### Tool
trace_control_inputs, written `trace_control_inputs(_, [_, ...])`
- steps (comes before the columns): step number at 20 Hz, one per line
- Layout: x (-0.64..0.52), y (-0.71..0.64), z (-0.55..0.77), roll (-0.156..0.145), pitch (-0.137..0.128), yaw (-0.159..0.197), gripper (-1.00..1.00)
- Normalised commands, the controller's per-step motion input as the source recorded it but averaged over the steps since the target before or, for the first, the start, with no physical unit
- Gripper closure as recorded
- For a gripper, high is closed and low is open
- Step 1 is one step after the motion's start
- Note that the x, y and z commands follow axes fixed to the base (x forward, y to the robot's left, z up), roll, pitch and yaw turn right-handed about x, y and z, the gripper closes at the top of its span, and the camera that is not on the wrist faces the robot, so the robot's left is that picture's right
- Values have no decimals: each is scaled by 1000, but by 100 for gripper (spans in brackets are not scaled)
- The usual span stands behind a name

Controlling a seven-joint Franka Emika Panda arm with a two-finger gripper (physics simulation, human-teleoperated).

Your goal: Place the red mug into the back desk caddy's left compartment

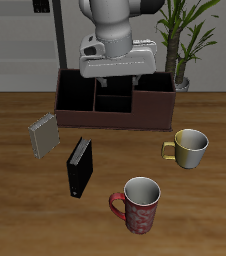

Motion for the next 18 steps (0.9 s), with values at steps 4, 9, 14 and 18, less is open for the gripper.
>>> trace_control_inputs(4, [112, 17, -39, -5, 3, -3, -100])
trace_control_inputs(9, [251, -24, 2, 12, -9, 21, -100])
trace_control_inputs(14, [414, 9, 29, -2, -18, 30, -100])
trace_control_inputs(18, [445, 63, -8, -36, 12, -9, -100])
